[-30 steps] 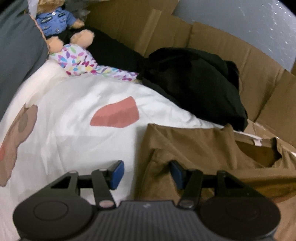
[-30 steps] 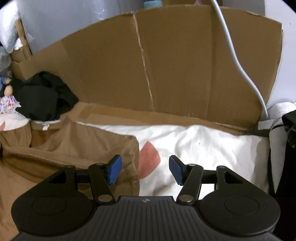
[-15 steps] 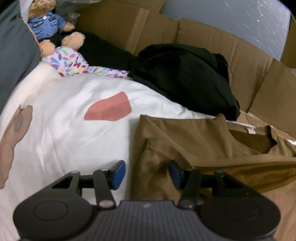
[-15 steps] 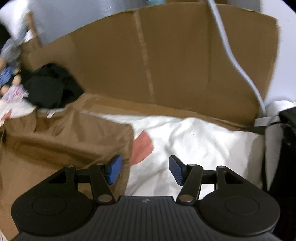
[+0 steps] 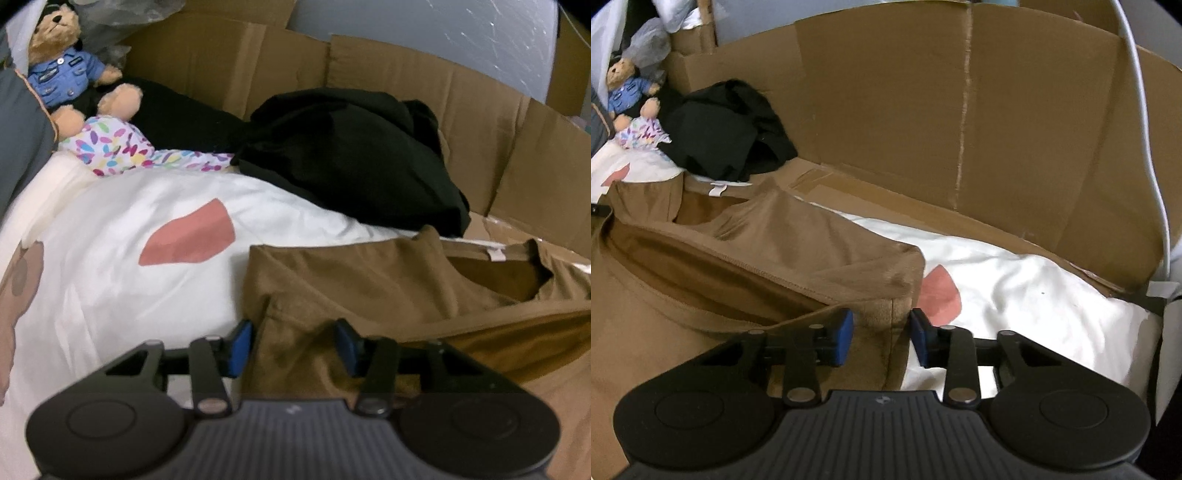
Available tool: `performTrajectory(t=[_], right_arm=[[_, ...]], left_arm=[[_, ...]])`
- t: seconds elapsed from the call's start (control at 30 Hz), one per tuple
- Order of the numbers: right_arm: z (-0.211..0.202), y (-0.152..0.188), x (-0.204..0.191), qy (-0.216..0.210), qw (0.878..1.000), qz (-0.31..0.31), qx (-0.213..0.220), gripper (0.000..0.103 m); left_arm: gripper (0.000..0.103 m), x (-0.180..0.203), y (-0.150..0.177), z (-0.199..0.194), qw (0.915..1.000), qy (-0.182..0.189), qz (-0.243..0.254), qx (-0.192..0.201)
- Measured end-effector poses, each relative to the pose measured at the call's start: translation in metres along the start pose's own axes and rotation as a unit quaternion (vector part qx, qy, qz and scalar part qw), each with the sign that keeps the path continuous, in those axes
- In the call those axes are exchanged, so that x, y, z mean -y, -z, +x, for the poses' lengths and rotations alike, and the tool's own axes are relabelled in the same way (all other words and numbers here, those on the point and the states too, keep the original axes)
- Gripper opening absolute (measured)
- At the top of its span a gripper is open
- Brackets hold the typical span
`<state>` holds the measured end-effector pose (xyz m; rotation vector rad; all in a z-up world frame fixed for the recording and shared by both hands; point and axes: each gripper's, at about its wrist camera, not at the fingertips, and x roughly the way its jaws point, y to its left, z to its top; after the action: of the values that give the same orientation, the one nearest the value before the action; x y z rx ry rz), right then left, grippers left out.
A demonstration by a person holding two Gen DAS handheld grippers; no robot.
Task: Fold clothes
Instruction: 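Pinch the new folded edge of the shirt with both grippers, then lift the folded edge with both grippers and fold it over toward the collar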
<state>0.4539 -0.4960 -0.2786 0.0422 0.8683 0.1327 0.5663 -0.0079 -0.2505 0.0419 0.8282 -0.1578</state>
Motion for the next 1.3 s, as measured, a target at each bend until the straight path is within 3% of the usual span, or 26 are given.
performTrajectory(t=[0.1, 0.33, 0.47, 0.6, 0.73, 0.9, 1.3], right_arm=[[-0.001, 0.001, 0.002, 0.006, 1.000, 0.001, 0.001, 0.008], [-0.004, 0.003, 0.014, 0.011, 0.999, 0.036, -0.001, 0.007], [-0.004, 0.003, 0.019, 0.007, 0.998, 0.058, -0.007, 0.007], [-0.006, 0.001, 0.011, 0.002, 0.999, 0.041, -0.007, 0.011], [-0.004, 0.002, 0.007, 0.005, 0.999, 0.036, -0.015, 0.028], [0.000, 0.003, 0.003, 0.006, 0.999, 0.034, -0.017, 0.028], [0.004, 0.004, 0.000, 0.008, 0.999, 0.032, -0.019, 0.025]], left_arm=[[0.022, -0.001, 0.001, -0.001, 1.0000, -0.002, -0.001, 0.006], [0.010, -0.009, 0.006, -0.013, 0.9993, -0.015, -0.009, 0.033], [0.009, -0.014, 0.005, -0.019, 0.9988, -0.018, -0.018, 0.042], [0.014, -0.012, 0.006, -0.027, 0.9985, -0.005, -0.013, 0.052], [0.014, -0.007, 0.005, -0.023, 0.9992, 0.003, -0.002, 0.039], [0.014, 0.001, 0.003, -0.022, 0.9988, 0.008, 0.011, 0.047], [0.014, 0.004, 0.008, -0.005, 0.9999, 0.001, 0.009, 0.014]])
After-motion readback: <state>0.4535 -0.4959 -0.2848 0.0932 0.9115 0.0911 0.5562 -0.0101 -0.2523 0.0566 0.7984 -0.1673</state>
